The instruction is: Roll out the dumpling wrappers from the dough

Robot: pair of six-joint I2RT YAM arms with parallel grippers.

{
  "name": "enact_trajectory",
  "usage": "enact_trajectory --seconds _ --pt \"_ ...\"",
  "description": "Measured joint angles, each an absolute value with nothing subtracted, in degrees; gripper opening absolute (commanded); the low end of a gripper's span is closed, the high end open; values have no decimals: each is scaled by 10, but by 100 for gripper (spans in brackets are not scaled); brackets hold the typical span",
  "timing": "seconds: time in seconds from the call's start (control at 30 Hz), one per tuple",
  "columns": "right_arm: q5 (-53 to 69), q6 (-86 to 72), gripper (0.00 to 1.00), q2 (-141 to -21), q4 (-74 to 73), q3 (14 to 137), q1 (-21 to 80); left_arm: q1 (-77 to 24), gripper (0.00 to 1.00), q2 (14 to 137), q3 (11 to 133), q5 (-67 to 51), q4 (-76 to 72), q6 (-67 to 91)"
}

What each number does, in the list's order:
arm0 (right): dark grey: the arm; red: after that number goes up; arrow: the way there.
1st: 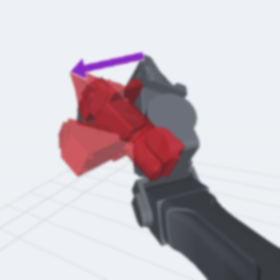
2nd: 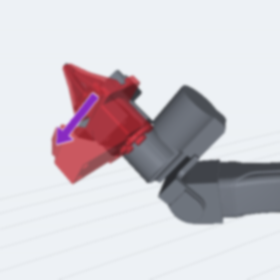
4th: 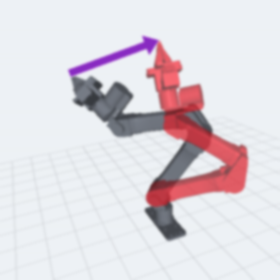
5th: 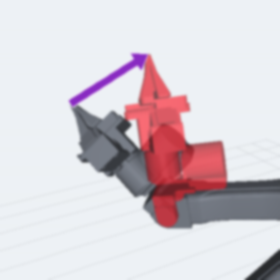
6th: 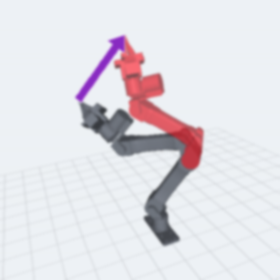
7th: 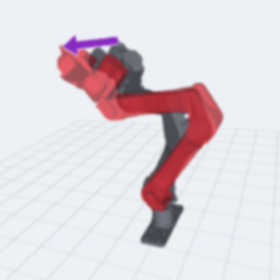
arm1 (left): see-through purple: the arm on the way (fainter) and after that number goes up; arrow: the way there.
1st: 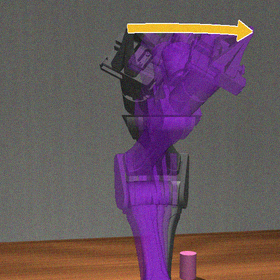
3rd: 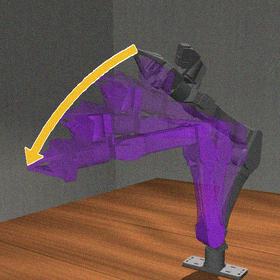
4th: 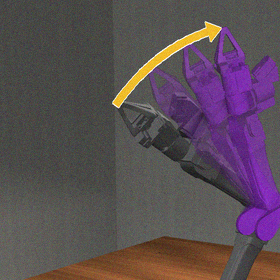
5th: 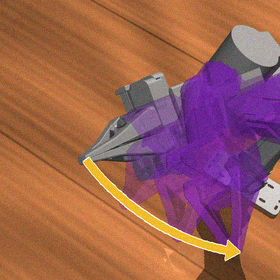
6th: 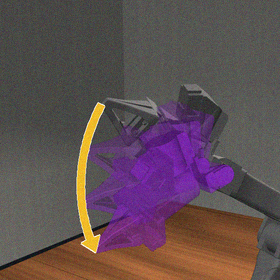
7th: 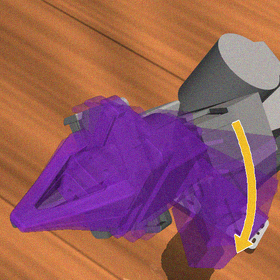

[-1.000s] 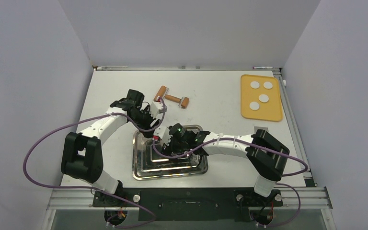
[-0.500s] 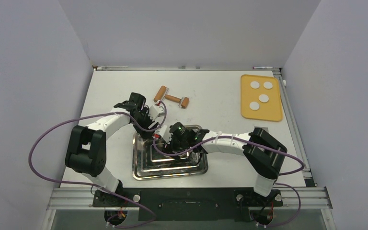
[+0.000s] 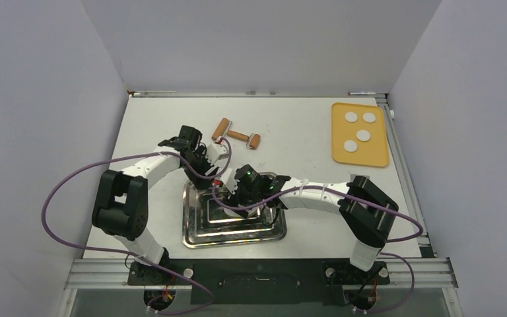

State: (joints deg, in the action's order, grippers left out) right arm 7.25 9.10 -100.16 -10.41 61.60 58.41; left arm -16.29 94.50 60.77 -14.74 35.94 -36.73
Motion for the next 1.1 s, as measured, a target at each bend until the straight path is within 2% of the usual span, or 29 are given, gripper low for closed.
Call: enact_trajectory --seconds 0.03,0.13,0.3,0.47,0.5,0.73,0.93,1.1 --pt "72 89 73 -1002 -104 616 584 -163 69 949 608 -147 359 -367" --pt "73 87 60 -1003 -107 616 582 -163 69 959 608 -145 359 -368" --pt "73 83 59 -1017 -101 617 582 -163 69 965 608 -143 359 -369" --pt "70 83 16 -1020 -96 618 582 -163 69 966 609 -143 359 -369" --pt "69 81 10 -1020 -93 618 582 -163 69 966 609 -143 359 -369" --pt "52 64 9 -1020 -97 620 582 -163 69 966 609 -143 360 -370" --pt "-61 22 9 -1003 -115 621 582 -163 69 966 619 -144 362 -369" --pt "-86 -11 9 -958 -90 599 587 -160 69 966 626 -153 363 -367"
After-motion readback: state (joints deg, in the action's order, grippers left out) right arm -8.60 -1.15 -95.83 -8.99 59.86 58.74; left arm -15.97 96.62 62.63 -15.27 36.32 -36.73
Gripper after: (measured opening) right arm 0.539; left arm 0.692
